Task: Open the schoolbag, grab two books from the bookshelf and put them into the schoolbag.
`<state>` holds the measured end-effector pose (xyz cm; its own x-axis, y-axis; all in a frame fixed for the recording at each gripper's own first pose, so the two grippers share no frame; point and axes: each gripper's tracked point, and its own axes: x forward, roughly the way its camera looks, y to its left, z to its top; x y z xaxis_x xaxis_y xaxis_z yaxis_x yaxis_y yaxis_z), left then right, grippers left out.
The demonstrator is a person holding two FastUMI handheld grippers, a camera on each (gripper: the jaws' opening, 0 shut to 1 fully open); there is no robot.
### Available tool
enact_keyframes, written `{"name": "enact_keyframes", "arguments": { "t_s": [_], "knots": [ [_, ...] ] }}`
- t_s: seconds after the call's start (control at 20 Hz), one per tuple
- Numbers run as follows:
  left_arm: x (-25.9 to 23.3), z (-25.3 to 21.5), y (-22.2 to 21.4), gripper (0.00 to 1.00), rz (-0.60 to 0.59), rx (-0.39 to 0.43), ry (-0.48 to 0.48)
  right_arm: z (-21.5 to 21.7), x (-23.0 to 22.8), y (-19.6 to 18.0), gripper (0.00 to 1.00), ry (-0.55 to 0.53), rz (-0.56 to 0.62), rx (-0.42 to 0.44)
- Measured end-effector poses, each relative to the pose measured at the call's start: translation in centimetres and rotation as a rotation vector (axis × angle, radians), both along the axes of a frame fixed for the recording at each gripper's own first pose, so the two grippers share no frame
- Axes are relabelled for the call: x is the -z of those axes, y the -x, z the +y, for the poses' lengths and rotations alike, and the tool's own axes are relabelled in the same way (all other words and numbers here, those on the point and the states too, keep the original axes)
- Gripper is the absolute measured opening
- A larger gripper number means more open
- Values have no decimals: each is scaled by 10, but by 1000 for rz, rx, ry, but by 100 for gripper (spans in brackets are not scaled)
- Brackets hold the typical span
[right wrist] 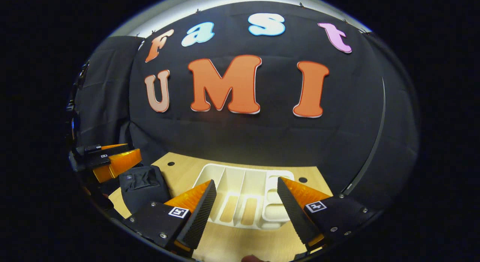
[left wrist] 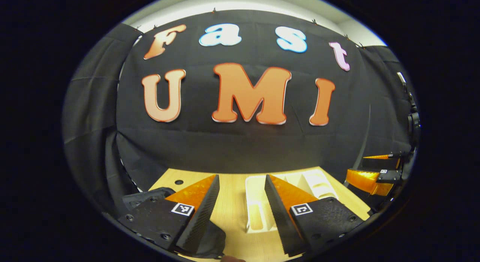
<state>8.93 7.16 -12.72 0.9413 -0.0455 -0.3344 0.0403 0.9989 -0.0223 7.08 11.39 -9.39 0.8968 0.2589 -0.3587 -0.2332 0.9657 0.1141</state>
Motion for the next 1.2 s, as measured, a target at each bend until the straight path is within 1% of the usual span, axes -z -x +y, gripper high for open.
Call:
{"name": "enact_keyframes", "arguments": {
  "t_s": [0.05, 0.1, 0.2, 0.25, 0.3, 0.35, 0.4, 0.5, 0.55, 0.6, 0.75, 0.85, 0.9, 1.1, 1.2],
  "knots": [
    [-8, -1, 2, 85, -29, -15, -1, -4, -6, 0, 97, 3, -23, 13],
    [-17, -1, 1, 83, -50, -26, -8, -8, -13, -1, 97, -2, -45, 25],
    [-34, -4, 1, 84, -100, -40, -13, -11, -24, -2, 97, -20, -83, 34],
    [-45, -9, -1, 85, -143, -29, -10, -10, -24, -2, 97, -15, -94, 36],
    [-56, -9, -5, 83, -198, -31, -6, -10, -21, -3, 97, 1, -92, 45],
    [-58, -13, -8, 81, -223, 2, -9, -10, -15, 0, 96, 13, -74, 59],
    [-61, -17, -15, 82, -237, 22, -19, -7, -15, 3, 97, 10, -68, 65],
    [-67, -16, -10, 82, -250, 41, -27, -1, -17, 4, 97, -9, -75, 85],
    [-69, -18, -7, 86, -270, 48, -22, 3, -19, 2, 97, -24, -90, 99],
    [-70, -19, -10, 86, -277, 55, -16, 8, -20, 1, 97, -30, -96, 102],
    [-68, -16, -12, 87, -274, 54, -16, 16, -18, -2, 97, -18, -115, 100],
    [-70, -13, -13, 89, -281, 40, -20, 23, -20, -3, 97, -13, -133, 96],
    [-71, -12, -13, 87, -285, 38, -21, 25, -17, -3, 97, -12, -128, 97],
    [-75, 4, -2, 95, -311, 22, -17, 30, -16, -1, 97, -39, -128, 94],
    [-70, 10, 6, 94, -308, 15, -35, 32, -14, 0, 97, -32, -128, 88]
  ]
}}
